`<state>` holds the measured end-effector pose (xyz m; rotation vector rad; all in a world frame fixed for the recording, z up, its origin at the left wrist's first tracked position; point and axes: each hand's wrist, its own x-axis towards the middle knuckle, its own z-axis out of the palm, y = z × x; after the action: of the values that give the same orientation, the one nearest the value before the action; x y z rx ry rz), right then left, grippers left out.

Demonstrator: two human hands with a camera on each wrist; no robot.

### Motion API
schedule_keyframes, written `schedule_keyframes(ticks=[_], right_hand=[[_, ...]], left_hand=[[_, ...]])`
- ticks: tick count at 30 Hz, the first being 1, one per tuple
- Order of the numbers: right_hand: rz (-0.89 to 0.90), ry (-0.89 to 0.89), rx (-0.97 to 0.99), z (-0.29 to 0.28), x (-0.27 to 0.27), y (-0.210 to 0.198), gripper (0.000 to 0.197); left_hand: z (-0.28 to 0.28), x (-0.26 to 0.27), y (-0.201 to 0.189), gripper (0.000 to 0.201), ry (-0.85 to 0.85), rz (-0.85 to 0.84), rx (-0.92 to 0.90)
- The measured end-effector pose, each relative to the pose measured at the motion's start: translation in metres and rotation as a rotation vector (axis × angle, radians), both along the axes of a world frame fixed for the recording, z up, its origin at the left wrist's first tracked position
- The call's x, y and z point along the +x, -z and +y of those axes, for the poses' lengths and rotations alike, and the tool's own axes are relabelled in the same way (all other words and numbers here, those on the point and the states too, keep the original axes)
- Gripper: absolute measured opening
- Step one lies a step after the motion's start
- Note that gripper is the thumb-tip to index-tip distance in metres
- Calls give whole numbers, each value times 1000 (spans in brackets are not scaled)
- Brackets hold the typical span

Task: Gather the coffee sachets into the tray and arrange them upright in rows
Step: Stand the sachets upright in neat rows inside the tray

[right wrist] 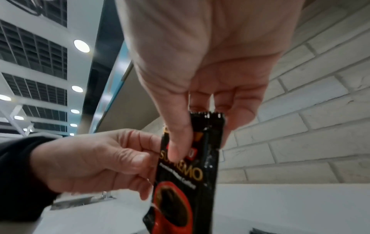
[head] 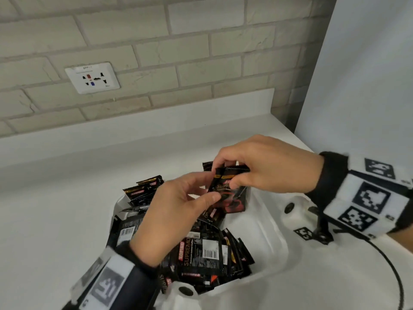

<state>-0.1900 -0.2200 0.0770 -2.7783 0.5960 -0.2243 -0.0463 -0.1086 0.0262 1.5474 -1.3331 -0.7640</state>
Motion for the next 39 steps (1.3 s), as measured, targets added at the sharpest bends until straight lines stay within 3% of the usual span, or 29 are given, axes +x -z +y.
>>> schedule_keyframes(ticks=[8,11,14,17,20,23,31,36,39], right_hand=[[450,40,-93,-28,19,47,18],[521,-35,-191,-26,28,64,10],[531,-55,-244,-24,37,72,22],[505,-15,-209,-29,41,73,24],[462,38,-110,-36,39,74,10],[419,100,-24,-39,33,76,30],[285,184,108,-35,24,66,42],[-1,414,365,-46,5,43,39],[-118,495,645,-49,-4,43,36]], left_hand=[[-18,23,2,40,-46,-215,177],[-29,23,15,56,-19,-317,281],[-38,18,29,74,0,-354,359],[-48,12,39,86,13,-375,417],[-59,11,47,93,-14,-332,447],[-69,10,54,96,-61,-271,479],[-77,-2,69,75,-26,-289,451],[-80,-1,79,86,-34,-287,458],[-82,-1,85,86,-20,-255,436]])
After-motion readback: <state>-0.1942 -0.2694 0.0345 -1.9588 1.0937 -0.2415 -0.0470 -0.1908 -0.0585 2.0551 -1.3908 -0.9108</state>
